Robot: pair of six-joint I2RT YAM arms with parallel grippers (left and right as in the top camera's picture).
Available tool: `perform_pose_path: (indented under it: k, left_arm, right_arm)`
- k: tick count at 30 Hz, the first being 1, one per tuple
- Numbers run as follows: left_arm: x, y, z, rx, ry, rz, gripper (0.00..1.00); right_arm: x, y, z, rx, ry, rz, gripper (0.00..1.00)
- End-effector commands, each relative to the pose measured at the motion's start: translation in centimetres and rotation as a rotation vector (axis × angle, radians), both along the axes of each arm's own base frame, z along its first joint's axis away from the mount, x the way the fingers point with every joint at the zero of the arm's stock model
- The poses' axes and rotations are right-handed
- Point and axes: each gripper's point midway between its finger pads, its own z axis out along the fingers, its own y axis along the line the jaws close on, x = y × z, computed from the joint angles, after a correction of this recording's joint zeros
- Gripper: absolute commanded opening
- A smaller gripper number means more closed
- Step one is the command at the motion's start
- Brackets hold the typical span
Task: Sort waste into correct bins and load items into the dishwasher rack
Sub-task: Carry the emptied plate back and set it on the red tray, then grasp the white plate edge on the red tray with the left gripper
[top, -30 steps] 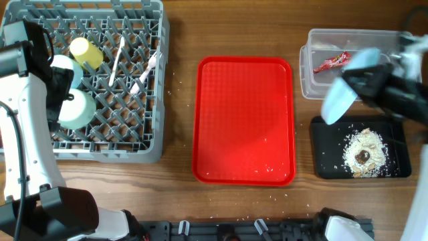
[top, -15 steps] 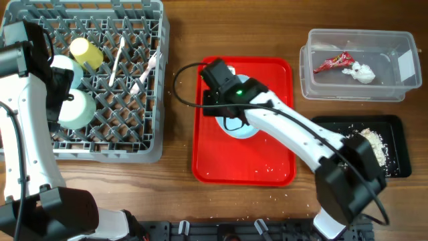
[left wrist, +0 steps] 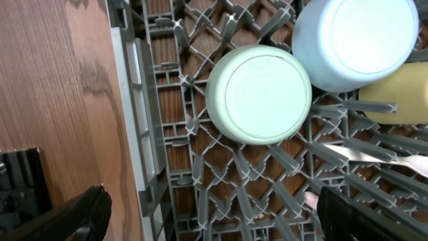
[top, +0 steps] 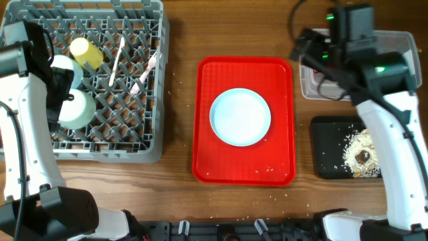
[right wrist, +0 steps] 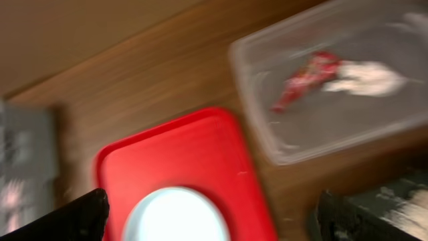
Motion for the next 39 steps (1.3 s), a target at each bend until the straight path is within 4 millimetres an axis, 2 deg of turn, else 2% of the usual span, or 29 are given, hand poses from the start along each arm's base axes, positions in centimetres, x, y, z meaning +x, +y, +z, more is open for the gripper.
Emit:
perform_pose_path:
  k: [1,2,3,4,5,6,7,9,11,12,13,14,16,18,19,21,24,25,28,29,37,39]
  left_arm:
    - [1.3,-0.2,0.1,-0.024,-0.070,0.011,1.00]
    - [1.6,-0.2,0.2,-0.030,-0.083,0.009,1.00]
    - [2.3,-0.9,0.1,-0.073,-0.115,-0.003,1.00]
    - [2.9,-2.8,-0.2,-0.181,-0.143,-0.028,1.00]
    - [3.6,-5.8,-0.2,-0.342,-0.179,-0.099,0.99]
    - [5.0,-10.3,0.6,-0.518,-0.238,-0.288,0.94]
    - [6.0,-13.9,1.3,-0.587,-0.280,-0.466,0.93]
    - [6.8,-22.2,1.7,-0.552,-0.281,-0.858,0.93]
    - [6.8,-27.7,1.3,-0.494,-0.266,-1.050,0.94]
    - [6.6,-30.7,0.8,-0.445,-0.253,-1.135,0.95]
    - [6.5,-35.5,-0.6,-0.334,-0.240,-1.268,0.96]
    - [6.2,-38.4,-1.6,-0.275,-0.236,-1.339,0.97]
    - [5.4,-43.1,-4.3,-0.145,-0.209,-1.444,0.94]
    - [3.7,-47.2,-7.3,-0.118,-0.173,-1.533,0.90]
    - [2.8,-48.7,-8.9,-0.119,-0.148,-1.569,0.85]
    - [0.9,-50.5,-12.6,-0.112,-0.060,-1.622,0.84]
    - [-0.4,-51.3,-15.8,-0.104,0.015,-1.652,0.75]
    - [-0.6,-51.5,-16.4,-0.103,0.028,-1.659,0.72]
    - [-0.4,-52.1,-17.7,-0.098,0.025,-1.662,0.51]
    - [-0.3,-52.2,-18.2,-0.098,0.029,-1.662,0.48]
    - [-1.6,-52.9,-21.8,-0.092,0.083,-1.687,0.43]
    - [-1.6,-52.6,-23.0,-0.080,0.107,-1.682,0.36]
  right_arm:
    - [-0.1,-5.6,-0.7,-0.035,0.035,-0.134,1.00]
    - [-0.2,-6.9,-0.8,-0.035,0.037,-0.169,1.00]
    - [-0.2,-7.4,-0.8,-0.034,0.038,-0.180,1.00]
    - [-0.2,-7.5,-0.8,-0.034,0.038,-0.184,1.00]
    - [-0.2,-7.5,-0.8,-0.034,0.038,-0.183,1.00]
    - [-0.2,-7.5,-0.8,-0.034,0.038,-0.183,1.00]
    - [-0.2,-7.5,-0.8,-0.034,0.038,-0.183,1.00]
    - [-0.2,-7.5,-0.8,-0.034,0.038,-0.183,1.00]
    - [-0.2,-7.5,-0.8,-0.034,0.038,-0.183,1.00]
    - [-0.2,-7.5,-0.8,-0.034,0.038,-0.183,1.00]
    - [-0.2,-7.5,-0.8,-0.034,0.038,-0.183,1.00]
    - [-0.2,-7.5,-0.8,-0.034,0.038,-0.183,1.00]
    - [-0.2,-7.5,-0.8,-0.034,0.038,-0.183,1.00]
    - [-0.2,-7.5,-0.8,-0.034,0.038,-0.183,1.00]
    - [-0.2,-7.5,-0.8,-0.034,0.039,-0.183,1.00]
    - [-0.2,-7.5,-0.8,-0.034,0.038,-0.183,1.00]
    - [-0.2,-7.5,-0.8,-0.034,0.038,-0.183,1.00]
    - [-0.2,-7.5,-0.8,-0.034,0.038,-0.183,1.00]
    - [-0.2,-7.5,-0.8,-0.034,0.038,-0.183,1.00]
    - [-0.2,-7.5,-0.8,-0.034,0.038,-0.183,1.00]
    - [-0.2,-7.5,-0.8,-0.034,0.038,-0.183,1.00]
    - [-0.2,-7.5,-0.8,-0.034,0.038,-0.183,1.00]
